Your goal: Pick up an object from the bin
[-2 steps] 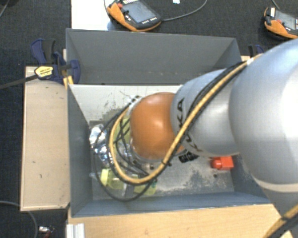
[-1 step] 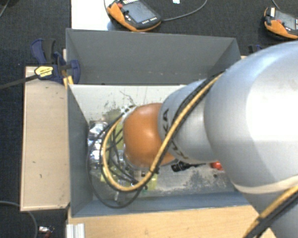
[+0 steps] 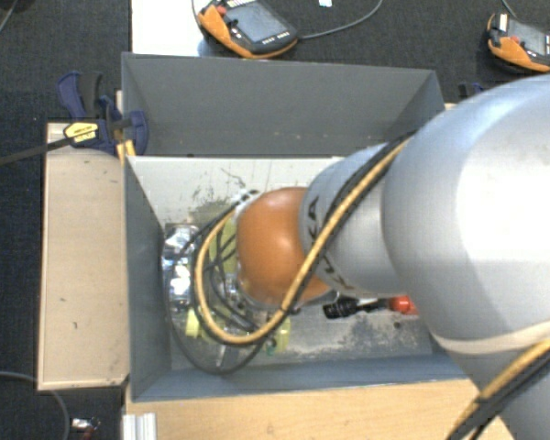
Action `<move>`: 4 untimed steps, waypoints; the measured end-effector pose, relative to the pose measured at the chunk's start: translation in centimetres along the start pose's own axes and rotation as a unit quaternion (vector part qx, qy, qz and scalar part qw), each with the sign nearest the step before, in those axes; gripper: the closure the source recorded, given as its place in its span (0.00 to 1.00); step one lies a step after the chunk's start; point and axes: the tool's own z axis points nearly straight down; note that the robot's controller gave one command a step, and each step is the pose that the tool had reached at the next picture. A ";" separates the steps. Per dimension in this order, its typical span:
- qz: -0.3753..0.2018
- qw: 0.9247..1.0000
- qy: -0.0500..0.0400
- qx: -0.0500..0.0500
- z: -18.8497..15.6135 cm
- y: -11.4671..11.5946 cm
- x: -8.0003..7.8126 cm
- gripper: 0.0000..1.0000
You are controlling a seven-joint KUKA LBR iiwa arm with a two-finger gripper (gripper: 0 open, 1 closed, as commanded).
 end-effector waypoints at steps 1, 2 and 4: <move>-0.028 1.000 -0.002 -0.001 0.0 1.0 0.5 0.00; -0.009 1.000 -0.001 -0.001 0.0 0.3 0.1 1.00; -0.007 1.000 -0.001 -0.001 -2.0 0.2 0.1 1.00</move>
Offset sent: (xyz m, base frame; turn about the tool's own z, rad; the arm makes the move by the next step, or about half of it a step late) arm -0.0013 0.0024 0.0000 -0.0135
